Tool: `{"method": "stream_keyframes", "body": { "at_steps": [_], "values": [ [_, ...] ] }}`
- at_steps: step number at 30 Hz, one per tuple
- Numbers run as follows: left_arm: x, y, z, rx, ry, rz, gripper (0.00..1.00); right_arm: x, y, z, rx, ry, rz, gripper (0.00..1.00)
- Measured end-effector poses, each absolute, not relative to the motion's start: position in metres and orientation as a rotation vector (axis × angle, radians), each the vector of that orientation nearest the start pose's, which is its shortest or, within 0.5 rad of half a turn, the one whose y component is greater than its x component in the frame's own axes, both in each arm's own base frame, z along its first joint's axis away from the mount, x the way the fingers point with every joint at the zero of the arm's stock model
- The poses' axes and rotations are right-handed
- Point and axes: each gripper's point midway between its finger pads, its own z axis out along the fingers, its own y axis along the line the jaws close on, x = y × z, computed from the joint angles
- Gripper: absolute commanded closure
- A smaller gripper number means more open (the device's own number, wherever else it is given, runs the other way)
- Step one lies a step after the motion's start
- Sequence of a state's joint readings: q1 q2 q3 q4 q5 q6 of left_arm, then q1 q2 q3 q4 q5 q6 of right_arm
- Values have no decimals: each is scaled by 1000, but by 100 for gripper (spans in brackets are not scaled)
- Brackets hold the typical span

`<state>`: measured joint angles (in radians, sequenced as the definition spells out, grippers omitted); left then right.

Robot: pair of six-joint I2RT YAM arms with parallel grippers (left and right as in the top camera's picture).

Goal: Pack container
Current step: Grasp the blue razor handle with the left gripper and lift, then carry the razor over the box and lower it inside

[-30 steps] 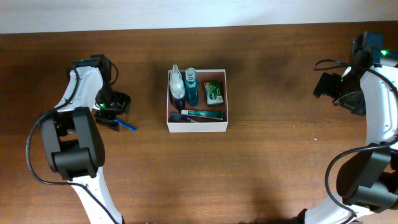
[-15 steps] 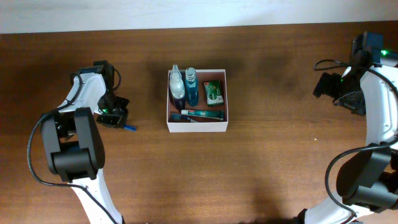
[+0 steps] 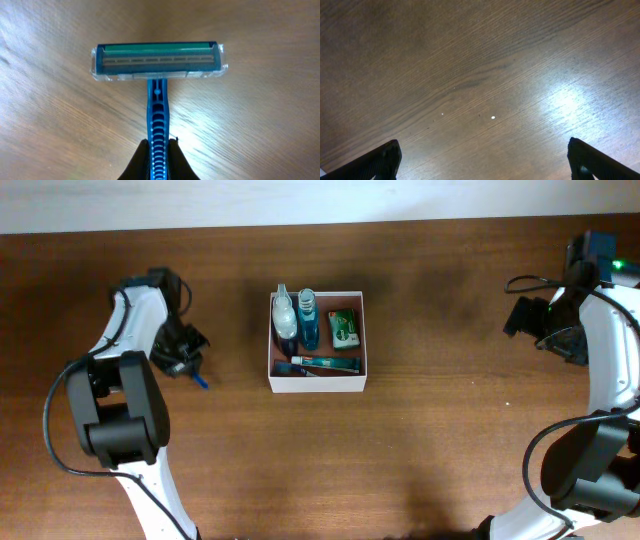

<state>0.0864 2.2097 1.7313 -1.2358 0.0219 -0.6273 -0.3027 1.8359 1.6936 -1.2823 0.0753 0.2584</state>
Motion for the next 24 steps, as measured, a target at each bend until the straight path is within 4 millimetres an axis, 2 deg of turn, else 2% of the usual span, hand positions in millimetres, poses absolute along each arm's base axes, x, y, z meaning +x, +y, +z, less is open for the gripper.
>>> {"method": "stream_keyframes", "body": {
  "at_steps": [5,7,10,12,16,19,22,24],
  "values": [
    [432,24,84,-737,3050,-94,99,355,-124,150,838,2875,-118,1],
    [447,15,108,-553,3020,-135,99,355,-124,150,838,2875,-117,1],
    [464,-10,139,-246,2964,-195,99,355,-124,150,838,2876,-118,1],
    [469,-34,157,-12,2916,-215,99,355,-124,150,839,2876,-118,1],
    [463,-96,182,514,2799,-221,100,355,-124,150,837,2876,-118,1],
    [448,-146,185,927,2683,-197,99,355,-124,150,838,2876,-117,1],
    [436,-181,184,1216,2565,-122,100,355,-124,150,839,2876,-118,1],
    [434,-194,185,1337,2495,-33,100,355,-124,150,838,2876,-118,1]
  ]
}}
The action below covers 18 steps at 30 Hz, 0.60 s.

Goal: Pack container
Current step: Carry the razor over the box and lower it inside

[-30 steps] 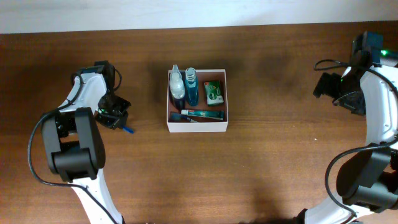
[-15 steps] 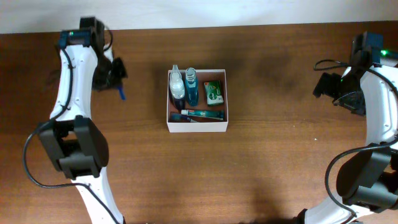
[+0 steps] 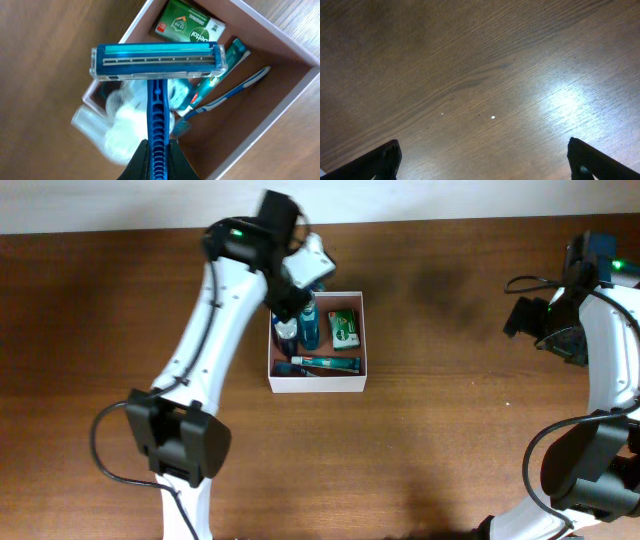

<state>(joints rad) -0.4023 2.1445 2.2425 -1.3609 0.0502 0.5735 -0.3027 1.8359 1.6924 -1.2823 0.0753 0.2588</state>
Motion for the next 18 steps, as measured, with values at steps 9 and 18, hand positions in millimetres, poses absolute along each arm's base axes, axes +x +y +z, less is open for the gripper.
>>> {"method": "stream_keyframes", "body": {
  "at_steps": [9,18],
  "values": [
    [430,-199,185,1567,2382,194,100,355,-124,150,839,2876,-117,1],
    [402,-193,177,1848,2329,142,100,355,-124,150,839,2877,-118,1]
  ]
}}
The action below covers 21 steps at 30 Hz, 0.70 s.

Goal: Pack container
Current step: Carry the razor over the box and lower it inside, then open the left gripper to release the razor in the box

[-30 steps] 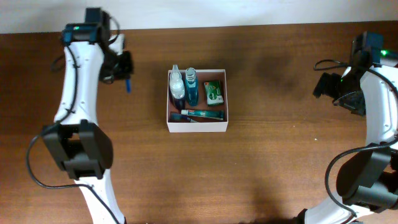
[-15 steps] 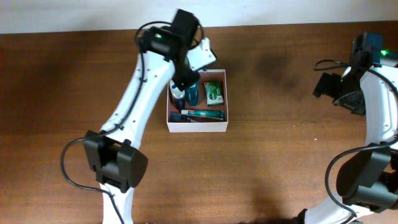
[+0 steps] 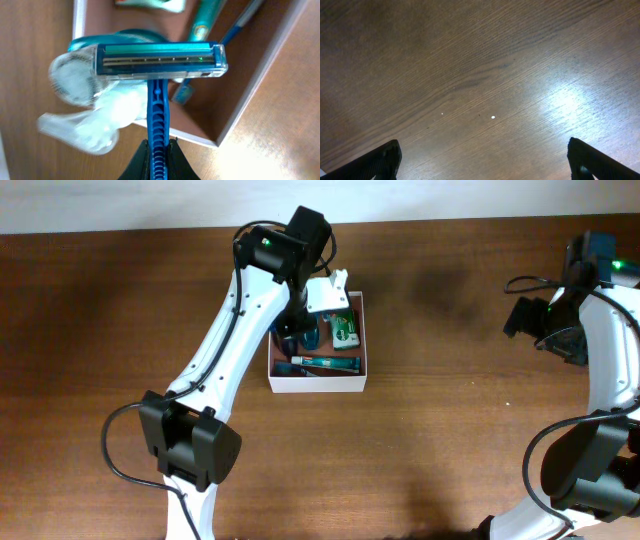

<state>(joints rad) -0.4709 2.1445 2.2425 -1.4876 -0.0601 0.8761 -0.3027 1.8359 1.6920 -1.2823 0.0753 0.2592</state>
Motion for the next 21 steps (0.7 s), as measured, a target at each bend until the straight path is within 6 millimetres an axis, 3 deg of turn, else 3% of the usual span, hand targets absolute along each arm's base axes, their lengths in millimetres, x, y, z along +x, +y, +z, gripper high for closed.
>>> {"method": "stream_keyframes", "body": {
  "at_steps": [6,9,16,17,18,19,21],
  "values": [
    [389,-208,176,1922,2269,-10,98,355,-124,150,838,2877,-118,1],
    [386,-213,168,1945,2258,-48,78,355,-124,150,838,2877,-118,1],
    [376,-216,144,1995,2272,-95,62,355,-124,150,838,2877,-118,1],
    [376,-217,143,1996,2271,-97,53,355,-124,150,838,2877,-118,1],
    [377,-218,142,1992,2268,-99,21,355,-124,150,838,2877,-118,1],
    [379,-218,143,1989,2264,-97,0,355,-124,150,839,2877,-118,1],
    [380,-220,143,1985,2255,-99,0,355,-124,150,839,2877,-118,1]
  ]
}}
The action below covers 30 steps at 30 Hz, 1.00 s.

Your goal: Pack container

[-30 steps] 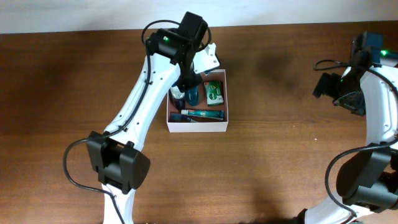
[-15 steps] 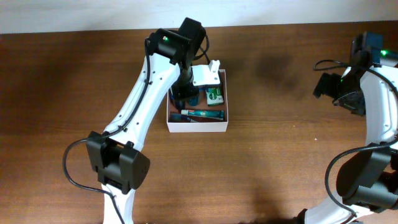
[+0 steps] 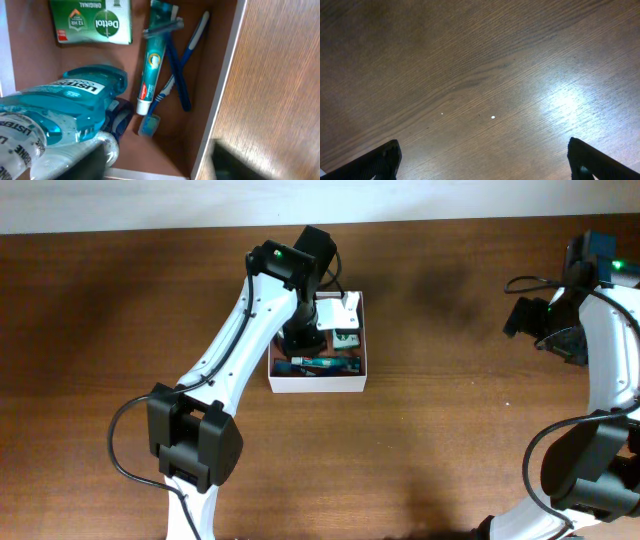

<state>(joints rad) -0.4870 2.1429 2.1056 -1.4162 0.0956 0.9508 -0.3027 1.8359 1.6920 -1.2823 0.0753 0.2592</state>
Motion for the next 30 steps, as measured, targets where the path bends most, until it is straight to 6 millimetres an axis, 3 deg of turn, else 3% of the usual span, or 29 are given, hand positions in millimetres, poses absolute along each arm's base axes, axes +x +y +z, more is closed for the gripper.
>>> {"method": "stream_keyframes", "body": {
  "at_steps": [9,11,12,15,16,17,30],
  "values": [
    [372,-233,143,2013,2224,-130,0,355,-124,150,839,2877,-117,1],
    [370,-237,143,2024,2213,-135,32,355,-124,150,839,2877,-117,1],
    [368,-239,143,2027,2210,-138,34,355,-124,150,839,2877,-117,1],
    [366,-243,143,2039,2199,-141,33,355,-124,150,838,2877,-118,1],
    [366,-243,143,2040,2198,-141,22,355,-124,150,838,2877,-117,1],
    [366,-243,143,2042,2196,-141,0,355,-124,150,838,2877,-117,1],
    [368,-239,143,2042,2206,-107,0,355,-124,150,839,2877,-118,1]
  ]
}}
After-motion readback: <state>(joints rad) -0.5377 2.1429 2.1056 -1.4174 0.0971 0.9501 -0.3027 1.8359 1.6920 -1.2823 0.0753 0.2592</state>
